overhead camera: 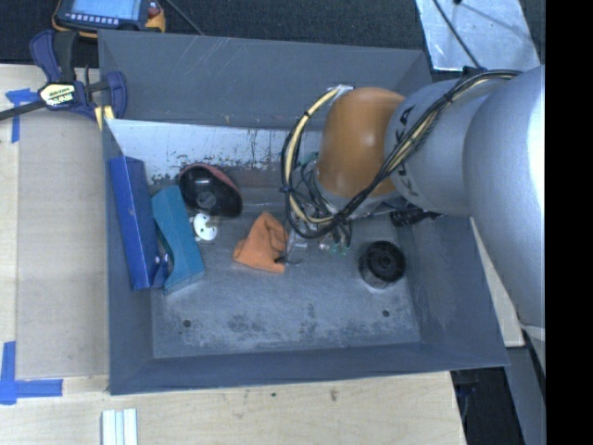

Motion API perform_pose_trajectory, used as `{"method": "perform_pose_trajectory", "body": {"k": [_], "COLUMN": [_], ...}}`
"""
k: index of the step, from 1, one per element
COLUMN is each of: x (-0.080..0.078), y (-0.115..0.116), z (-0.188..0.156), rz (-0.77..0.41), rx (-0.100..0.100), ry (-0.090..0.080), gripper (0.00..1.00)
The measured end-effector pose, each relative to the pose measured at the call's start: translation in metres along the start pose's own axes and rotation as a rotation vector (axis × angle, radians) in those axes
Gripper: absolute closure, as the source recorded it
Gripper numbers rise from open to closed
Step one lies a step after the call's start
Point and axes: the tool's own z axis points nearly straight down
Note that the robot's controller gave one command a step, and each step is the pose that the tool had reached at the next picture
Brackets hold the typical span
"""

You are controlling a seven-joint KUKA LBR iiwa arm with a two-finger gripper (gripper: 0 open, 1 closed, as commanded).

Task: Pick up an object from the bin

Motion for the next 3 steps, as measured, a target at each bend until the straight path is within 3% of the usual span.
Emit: {"method": "perform_pose_trajectory", "body": {"k": [2,3], "x": [-0.007,-0.003], "y": [0.008,0.016], "z": [-0.003,-0.002], "rz": [-0.003,0.008], "rx": [0.001,0.0], "ry": [0.003,0.001], "gripper": [1.0,1.0]}}
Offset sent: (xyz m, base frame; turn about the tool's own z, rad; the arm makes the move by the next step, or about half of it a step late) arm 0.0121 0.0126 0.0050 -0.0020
